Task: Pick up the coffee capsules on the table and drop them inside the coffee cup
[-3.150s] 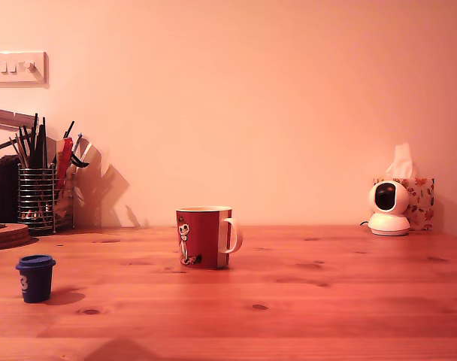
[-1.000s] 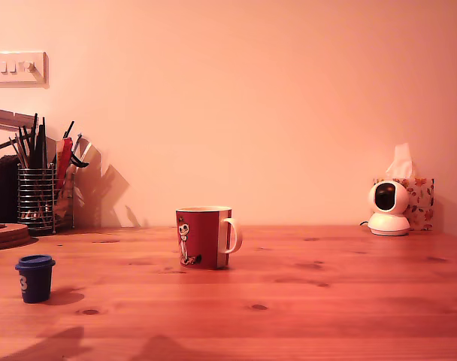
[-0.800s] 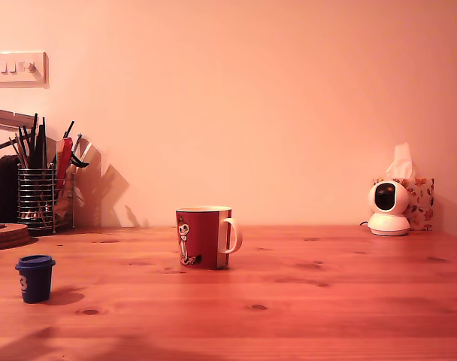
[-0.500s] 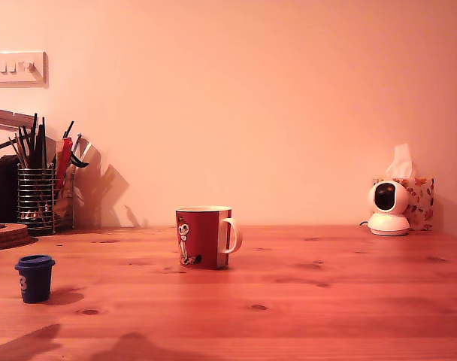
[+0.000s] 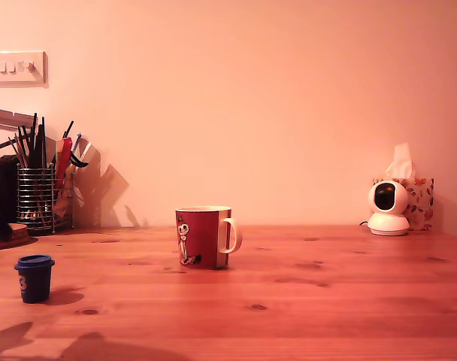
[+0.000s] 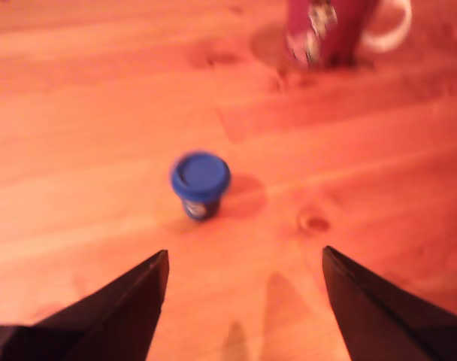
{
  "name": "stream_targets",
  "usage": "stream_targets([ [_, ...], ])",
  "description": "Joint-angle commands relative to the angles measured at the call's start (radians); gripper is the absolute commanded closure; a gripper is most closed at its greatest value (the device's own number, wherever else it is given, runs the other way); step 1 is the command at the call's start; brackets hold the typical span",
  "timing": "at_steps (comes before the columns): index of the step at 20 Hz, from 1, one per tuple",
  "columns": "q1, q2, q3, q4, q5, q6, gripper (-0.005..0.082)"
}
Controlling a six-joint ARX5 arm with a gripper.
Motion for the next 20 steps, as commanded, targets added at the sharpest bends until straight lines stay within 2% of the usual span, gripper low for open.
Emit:
stream_targets([
  [1,-0.003,0.038,-0.025,0.055,0.000,0.036,0.0185],
  [4,-0.003,0.128,-0.027,0.137,0.000,0.096,0.0184],
  [8,-0.003,0.275,-0.028,0.263,0.000,0.121,0.0185],
  [20,0.005,0.681,-0.049,0.746,0.002,0.115,0.0185],
])
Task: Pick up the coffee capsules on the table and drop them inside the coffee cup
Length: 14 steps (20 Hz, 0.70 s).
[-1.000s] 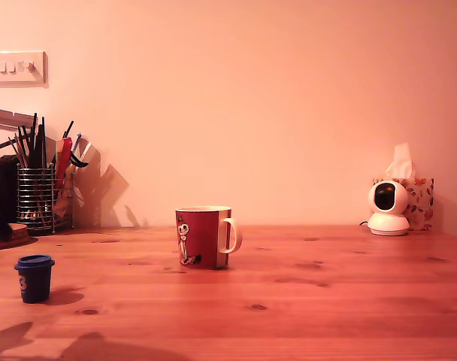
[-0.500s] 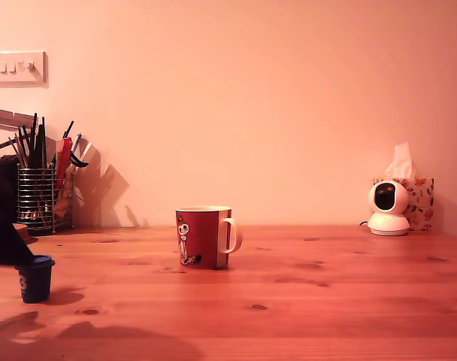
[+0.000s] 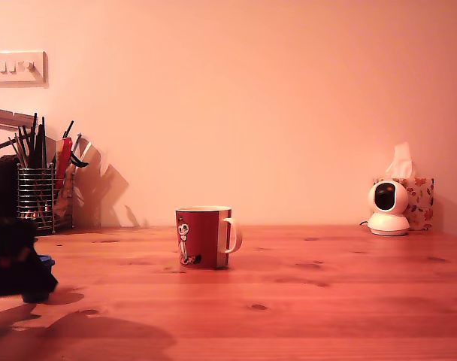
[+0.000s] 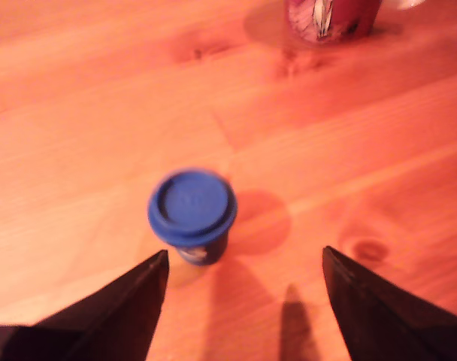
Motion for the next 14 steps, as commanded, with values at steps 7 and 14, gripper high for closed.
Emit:
stream_targets([
  [7,0.040,0.226,-0.016,0.284,0.013,-0.025,0.0185],
  [14,0.084,0.351,0.010,0.403,0.099,-0.021,0.0185],
])
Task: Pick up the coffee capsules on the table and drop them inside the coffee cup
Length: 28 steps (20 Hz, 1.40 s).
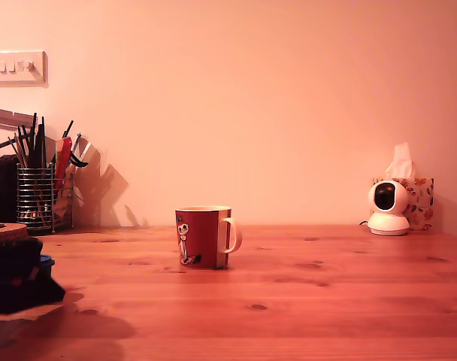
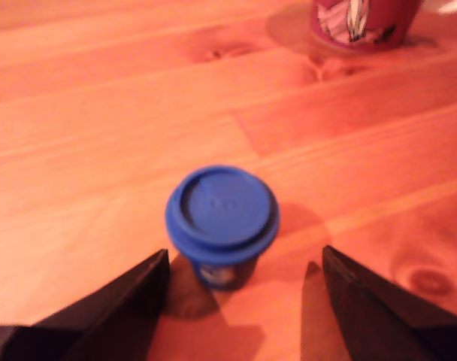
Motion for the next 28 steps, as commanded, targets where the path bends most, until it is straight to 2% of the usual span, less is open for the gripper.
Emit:
stream_targets([
  [1,0.005,0.036,0.019,0.002,0.015,0.002,0.0185],
  [12,0.005,0.108,0.079,0.003,0.014,0.021,0.0195],
  [15,0.005,0.108,0.079,0.003,0.014,0.021,0.0310],
  [19,0.005,0.108,0.079,0.004,0.015,0.028,0.0573],
  [20,0.005,0.108,0.079,0.004,0.015,0.028,0.0616],
  [22,0.005,0.108,0.079,0.008,0.015,0.028,0.0643],
  [28,0.005,0.105,0.079,0.043,0.015,0.027,0.0650],
])
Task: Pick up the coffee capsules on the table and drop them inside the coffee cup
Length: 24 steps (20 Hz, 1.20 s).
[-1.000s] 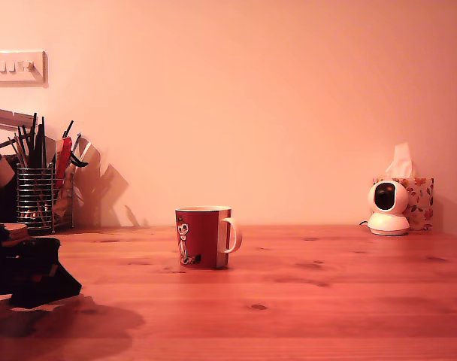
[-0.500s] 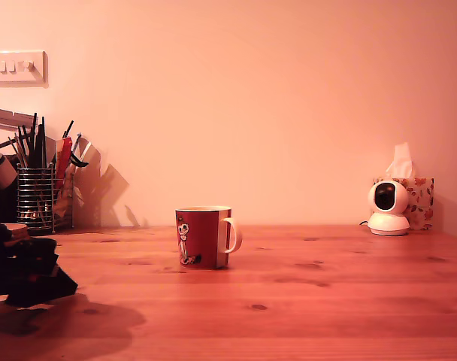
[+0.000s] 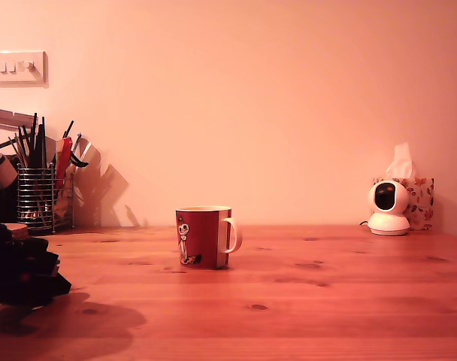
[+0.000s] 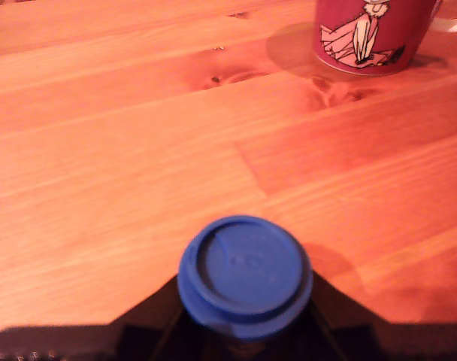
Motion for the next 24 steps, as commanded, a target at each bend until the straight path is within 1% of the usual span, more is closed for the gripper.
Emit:
stream_targets([
  [1,0.001,0.022,-0.004,0.028,0.004,0.004,0.0661],
  [4,0.000,0.010,-0.004,0.038,0.019,0.003,0.0661],
  [7,-0.001,-0.036,-0.004,0.039,0.068,0.003,0.0661],
  [9,-0.002,-0.085,-0.004,0.038,0.125,0.003,0.0661],
  [10,-0.003,-0.117,-0.004,0.038,0.144,0.003,0.0661],
  [13,-0.003,-0.214,-0.004,0.033,0.186,-0.005,0.0661],
  [15,-0.003,-0.267,-0.003,0.002,0.193,-0.016,0.0660],
  [18,-0.003,-0.338,0.001,-0.072,0.215,-0.026,0.0660],
  [19,-0.003,-0.360,0.010,-0.111,0.230,-0.031,0.0660],
  [22,-0.003,-0.412,0.068,-0.305,0.266,-0.030,0.0660],
  [24,-0.005,-0.434,0.113,-0.423,0.278,-0.030,0.0660],
])
